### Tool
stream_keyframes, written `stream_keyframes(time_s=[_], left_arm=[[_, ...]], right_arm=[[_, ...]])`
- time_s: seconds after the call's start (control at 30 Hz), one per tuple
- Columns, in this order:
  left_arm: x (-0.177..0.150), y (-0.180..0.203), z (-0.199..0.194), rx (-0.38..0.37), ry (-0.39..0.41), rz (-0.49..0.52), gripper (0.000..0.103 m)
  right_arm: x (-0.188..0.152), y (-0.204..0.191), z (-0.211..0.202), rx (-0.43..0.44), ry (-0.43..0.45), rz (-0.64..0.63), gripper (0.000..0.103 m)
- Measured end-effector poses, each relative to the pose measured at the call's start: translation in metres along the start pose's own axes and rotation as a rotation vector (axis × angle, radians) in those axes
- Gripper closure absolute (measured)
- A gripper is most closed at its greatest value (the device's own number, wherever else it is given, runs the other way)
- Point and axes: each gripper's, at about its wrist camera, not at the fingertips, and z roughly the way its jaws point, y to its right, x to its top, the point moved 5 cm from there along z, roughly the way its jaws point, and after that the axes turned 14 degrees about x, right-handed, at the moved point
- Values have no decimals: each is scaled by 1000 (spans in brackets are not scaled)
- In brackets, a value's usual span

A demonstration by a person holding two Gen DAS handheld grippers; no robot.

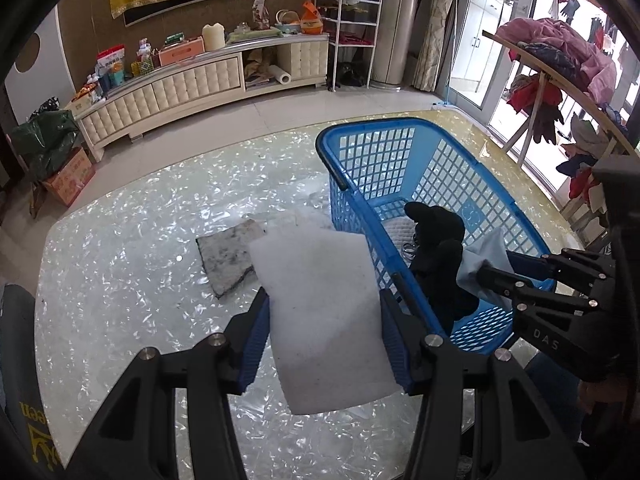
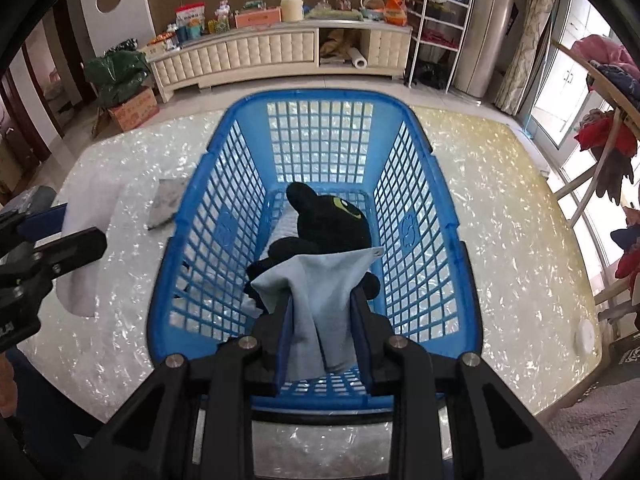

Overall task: Organize soft objects
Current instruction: 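Carry the light blue cloth with the right tool into the blue basket, then open the right tool to drop the cloth into the basket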

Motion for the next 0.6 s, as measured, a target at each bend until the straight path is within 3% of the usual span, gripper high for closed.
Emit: stream_keyframes(time_s=[0.23,0.33,0.4,0.47,0.6], left_arm=[[0,3,11,-11,-23,-1,53],[-1,4,12,-18,-26,0,53],[-2,4,10,-19,-27,3,53],[-2,3,8,-18,-25,3,53],[-2,3,1,-14,-13,3,53]], right_arm=[[-5,-1,5,6,-25,14,76],[-8,1,3,11,-32,25,60],[-10,1,2,9,-33,33,39],[-11,0,-3,22,-20,40,26],[-13,-1,-15,29,1,47,15]])
